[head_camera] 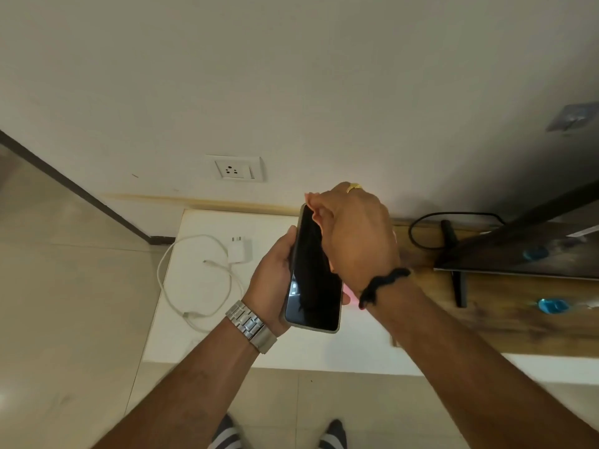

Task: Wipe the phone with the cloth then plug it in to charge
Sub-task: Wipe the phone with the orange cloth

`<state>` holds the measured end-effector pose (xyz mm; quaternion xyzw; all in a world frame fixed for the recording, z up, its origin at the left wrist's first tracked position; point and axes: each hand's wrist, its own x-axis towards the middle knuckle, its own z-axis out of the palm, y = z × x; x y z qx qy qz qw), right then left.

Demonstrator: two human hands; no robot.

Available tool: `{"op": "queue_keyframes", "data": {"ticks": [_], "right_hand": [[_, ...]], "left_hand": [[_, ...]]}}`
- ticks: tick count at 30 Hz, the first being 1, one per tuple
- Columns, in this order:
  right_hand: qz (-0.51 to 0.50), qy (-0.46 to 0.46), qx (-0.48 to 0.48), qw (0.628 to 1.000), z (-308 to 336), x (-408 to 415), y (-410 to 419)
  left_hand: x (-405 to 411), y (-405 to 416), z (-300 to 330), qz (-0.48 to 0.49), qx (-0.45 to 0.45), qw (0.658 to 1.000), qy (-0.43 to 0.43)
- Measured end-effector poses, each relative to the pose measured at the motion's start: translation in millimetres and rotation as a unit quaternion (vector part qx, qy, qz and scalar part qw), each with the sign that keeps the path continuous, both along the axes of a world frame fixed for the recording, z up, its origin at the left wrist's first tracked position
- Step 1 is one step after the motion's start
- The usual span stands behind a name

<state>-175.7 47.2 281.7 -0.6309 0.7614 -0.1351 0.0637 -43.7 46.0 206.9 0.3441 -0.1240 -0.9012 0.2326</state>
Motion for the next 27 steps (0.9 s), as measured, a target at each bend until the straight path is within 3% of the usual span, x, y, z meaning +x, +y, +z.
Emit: {"op": "queue_keyframes", "data": {"ticks": [5,8,13,19,21,23,27], "right_hand": [[0.053,-0.044,-0.033,0.997,-0.5,24.6,30.9],[-0.017,-0.032,-0.026,0.999,1.7,0.4,8.4],[0.049,-0.053,-0.025,0.997,-6.4,34.0,34.0],[0.005,-0.009,-0.062,0.998,0.4,13.3,8.0],[0.037,-0.049,-0.048,0.997,-1.1,30.6,26.1],[0.056,-0.025,-0.043,0.997,-7.3,18.5,22.6],[0.003,-0.008,-0.011,1.0,-7.7,-1.9,-1.4]], "left_hand": [[-1.3,-0.8,3.8,0.034,-0.002,0.999,0.0],[-2.1,1.6,0.3,0.001,0.012,1.0,-0.007],[-2.1,-7.3,5.5,0.051,-0.018,0.998,0.018],[-5.4,-9.6,9.5,0.035,-0.019,0.999,0.017],[-3.9,-11.2,9.9,0.049,-0.022,0.998,0.038],[-2.1,-8.6,8.3,0.047,-0.023,0.998,0.037],[-4.8,-8.9,9.1,0.028,-0.024,0.999,-0.005]]}}
